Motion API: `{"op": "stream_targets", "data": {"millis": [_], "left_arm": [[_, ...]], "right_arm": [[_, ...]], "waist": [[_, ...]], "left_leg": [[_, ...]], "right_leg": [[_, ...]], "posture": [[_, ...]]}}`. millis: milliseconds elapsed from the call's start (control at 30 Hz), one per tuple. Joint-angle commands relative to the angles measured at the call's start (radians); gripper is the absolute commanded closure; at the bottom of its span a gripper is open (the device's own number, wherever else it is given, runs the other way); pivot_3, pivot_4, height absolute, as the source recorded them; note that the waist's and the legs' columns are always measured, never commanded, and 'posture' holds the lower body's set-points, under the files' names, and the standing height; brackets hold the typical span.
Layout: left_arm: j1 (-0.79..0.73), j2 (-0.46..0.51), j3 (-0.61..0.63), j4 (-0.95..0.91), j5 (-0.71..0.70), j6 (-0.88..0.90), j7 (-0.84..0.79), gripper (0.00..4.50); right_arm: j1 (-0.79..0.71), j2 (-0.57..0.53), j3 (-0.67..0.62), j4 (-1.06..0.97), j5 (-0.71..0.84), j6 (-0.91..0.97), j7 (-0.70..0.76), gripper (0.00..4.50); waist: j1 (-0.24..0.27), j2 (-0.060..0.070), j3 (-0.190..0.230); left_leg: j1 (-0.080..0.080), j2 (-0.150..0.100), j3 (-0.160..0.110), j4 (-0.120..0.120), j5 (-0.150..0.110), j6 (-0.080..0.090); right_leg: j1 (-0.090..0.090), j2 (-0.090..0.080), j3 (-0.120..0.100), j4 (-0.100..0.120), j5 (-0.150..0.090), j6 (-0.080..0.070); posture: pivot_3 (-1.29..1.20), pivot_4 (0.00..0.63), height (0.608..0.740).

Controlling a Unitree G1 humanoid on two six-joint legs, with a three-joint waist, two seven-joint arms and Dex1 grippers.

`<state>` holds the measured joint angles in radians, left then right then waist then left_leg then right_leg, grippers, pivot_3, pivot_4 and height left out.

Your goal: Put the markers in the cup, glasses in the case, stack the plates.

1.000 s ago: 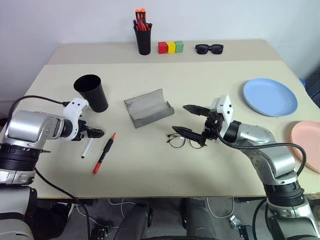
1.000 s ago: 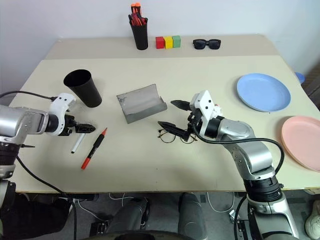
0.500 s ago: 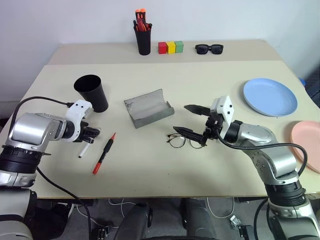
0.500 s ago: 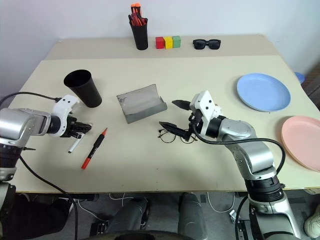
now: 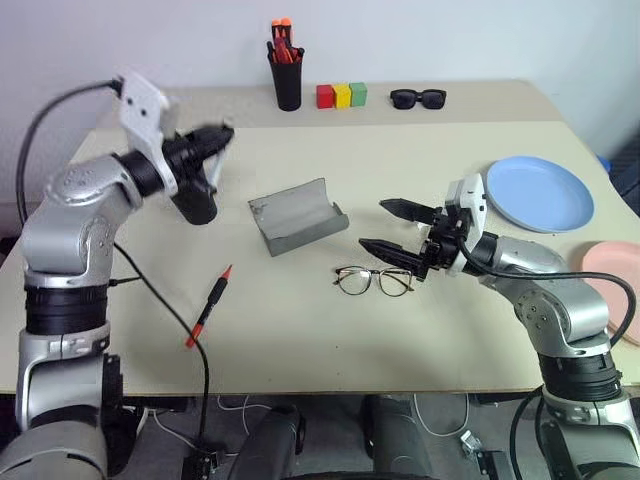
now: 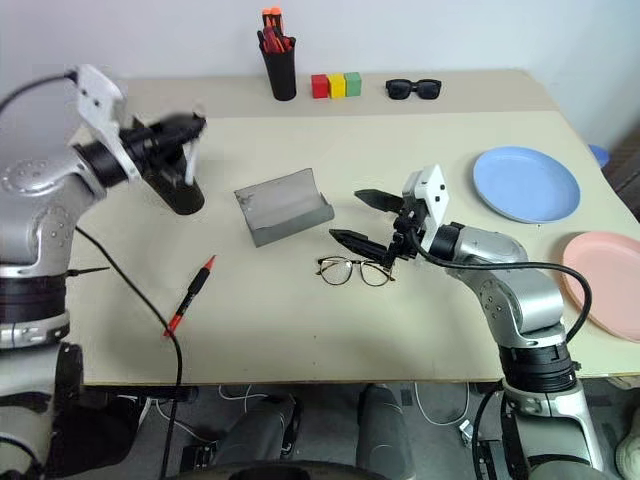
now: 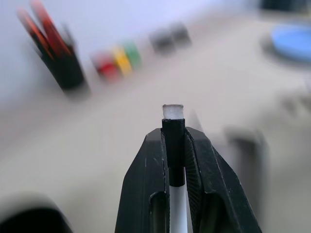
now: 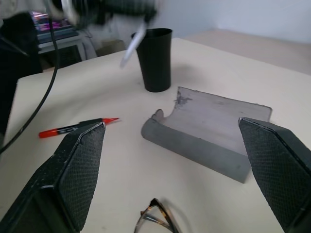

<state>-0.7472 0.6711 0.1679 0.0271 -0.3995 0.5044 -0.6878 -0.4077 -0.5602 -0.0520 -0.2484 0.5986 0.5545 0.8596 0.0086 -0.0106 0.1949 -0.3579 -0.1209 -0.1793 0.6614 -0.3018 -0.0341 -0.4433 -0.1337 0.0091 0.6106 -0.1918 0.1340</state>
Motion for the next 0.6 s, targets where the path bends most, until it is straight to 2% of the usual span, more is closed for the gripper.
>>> {"op": "stream_targets", "data": {"millis": [33, 167, 267, 600], "left_arm": [[-0.116, -0.012, 0.085, 0.167, 0.068, -0.242, 0.096, 4.45], [-0.223, -0.024, 0.124, 0.447, 0.116, -0.452, 0.18, 4.45], [-0.244, -0.047, 0.128, 0.582, 0.145, -0.581, 0.219, 4.45], [-0.111, -0.161, 0.139, 0.644, 0.117, -0.662, 0.202, 4.45]], "right_arm": [[-0.025, 0.003, -0.006, -0.008, -0.006, -0.026, 0.001, 0.0], [-0.041, 0.007, -0.001, 0.005, -0.018, -0.031, -0.003, 0.0], [-0.047, 0.012, -0.002, -0.003, -0.02, -0.028, -0.013, 0.0], [-0.033, -0.001, -0.003, -0.027, -0.034, -0.034, -0.022, 0.0]], "waist": [[0.002, 0.0, 0.0], [0.001, 0.0, 0.0], [0.002, 0.0, 0.0], [-0.007, -0.002, -0.001]], "left_leg": [[0.0, 0.0, 0.0, 0.0, 0.0, 0.0], [0.0, -0.001, 0.001, 0.0, 0.0, 0.0], [0.001, -0.001, 0.004, 0.0, 0.0, 0.0], [-0.002, -0.001, 0.006, 0.001, 0.0, 0.0]], "right_leg": [[0.0, 0.0, 0.0, 0.0, 0.0, 0.0], [0.0, 0.0, 0.001, -0.001, 0.001, 0.001], [0.0, 0.0, 0.003, -0.001, 0.001, 0.002], [0.0, 0.001, 0.005, -0.01, 0.006, 0.006]], "posture": [[0.0, 0.15, 0.74], [0.0, 0.15, 0.74], [0.0, 0.15, 0.74], [0.0, 0.15, 0.74]]}}
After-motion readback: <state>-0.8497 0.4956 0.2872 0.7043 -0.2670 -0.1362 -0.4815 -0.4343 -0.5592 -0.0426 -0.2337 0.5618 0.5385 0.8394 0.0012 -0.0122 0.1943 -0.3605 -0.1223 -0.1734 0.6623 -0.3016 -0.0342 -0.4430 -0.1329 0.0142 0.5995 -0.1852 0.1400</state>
